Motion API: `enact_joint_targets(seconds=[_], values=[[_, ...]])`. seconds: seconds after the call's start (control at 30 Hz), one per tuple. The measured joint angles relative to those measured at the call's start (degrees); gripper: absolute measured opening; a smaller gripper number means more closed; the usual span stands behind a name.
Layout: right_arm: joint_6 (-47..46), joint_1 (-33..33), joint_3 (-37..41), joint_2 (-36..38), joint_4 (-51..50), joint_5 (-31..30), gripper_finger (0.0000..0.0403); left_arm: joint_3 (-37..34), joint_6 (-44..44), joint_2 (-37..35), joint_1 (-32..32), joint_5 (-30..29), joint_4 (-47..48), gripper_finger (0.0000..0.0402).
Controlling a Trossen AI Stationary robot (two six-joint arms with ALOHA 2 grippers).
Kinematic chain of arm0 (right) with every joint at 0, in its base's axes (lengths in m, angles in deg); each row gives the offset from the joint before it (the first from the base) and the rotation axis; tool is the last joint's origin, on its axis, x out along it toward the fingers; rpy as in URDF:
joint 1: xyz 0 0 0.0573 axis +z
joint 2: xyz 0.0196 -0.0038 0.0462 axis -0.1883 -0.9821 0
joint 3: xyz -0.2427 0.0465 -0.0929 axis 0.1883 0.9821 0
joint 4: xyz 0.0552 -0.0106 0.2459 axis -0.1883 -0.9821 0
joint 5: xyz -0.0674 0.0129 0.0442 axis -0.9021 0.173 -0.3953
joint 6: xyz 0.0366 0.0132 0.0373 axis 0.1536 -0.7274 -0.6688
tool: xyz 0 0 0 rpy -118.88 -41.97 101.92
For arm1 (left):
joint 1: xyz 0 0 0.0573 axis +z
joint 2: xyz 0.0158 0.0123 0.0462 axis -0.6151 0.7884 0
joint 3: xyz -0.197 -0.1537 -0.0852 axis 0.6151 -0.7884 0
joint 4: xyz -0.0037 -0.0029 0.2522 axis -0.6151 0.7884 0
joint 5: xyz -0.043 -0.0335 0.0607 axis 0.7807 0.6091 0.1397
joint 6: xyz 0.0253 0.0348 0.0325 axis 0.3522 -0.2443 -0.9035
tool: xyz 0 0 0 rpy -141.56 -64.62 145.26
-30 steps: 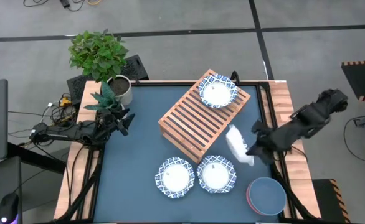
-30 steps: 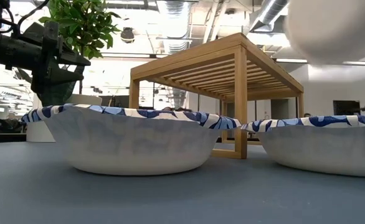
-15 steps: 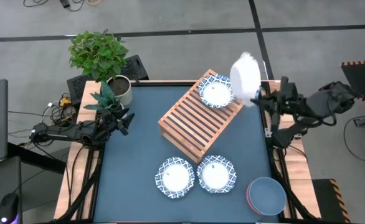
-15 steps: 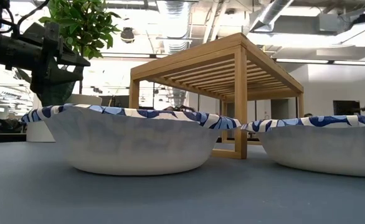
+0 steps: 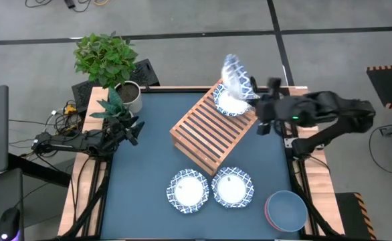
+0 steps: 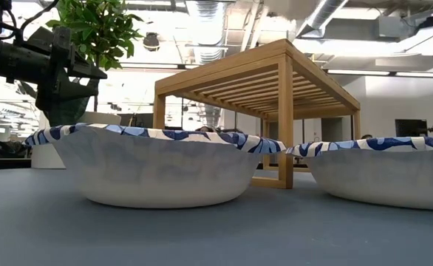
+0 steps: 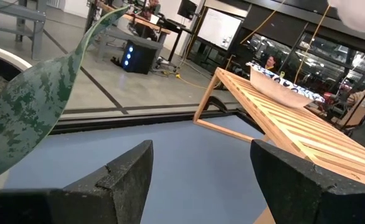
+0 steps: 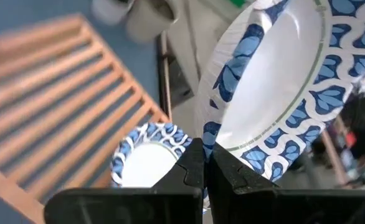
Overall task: Place and stack bowls onto a shelf
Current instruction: Stack the right white and blue patterned bowl on top of the other white and blue patterned bowl on the shelf
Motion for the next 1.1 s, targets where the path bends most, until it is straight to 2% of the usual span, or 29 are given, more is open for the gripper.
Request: enact_joint_targets(seconds=[0.17, 0.5, 1.1], values=[[8.53, -4.63, 0.0, -4.11, -1.56, 3.31, 0.0022, 0.0, 0.0, 0.01, 0.0, 0.0, -0.01, 0.0253], [2.27, -11.44, 0.0, -11.06, -20.25, 5.66, 0.0022, 0.0, -2.03, 0.01, 0.02, -0.04, -0.01, 0.0253], [2.74, -12.86, 0.0, -18.25, -26.68, 7.04, 0.0024, 0.0, -2.01, 0.01, 0.02, -0.02, -0.01, 0.0253]])
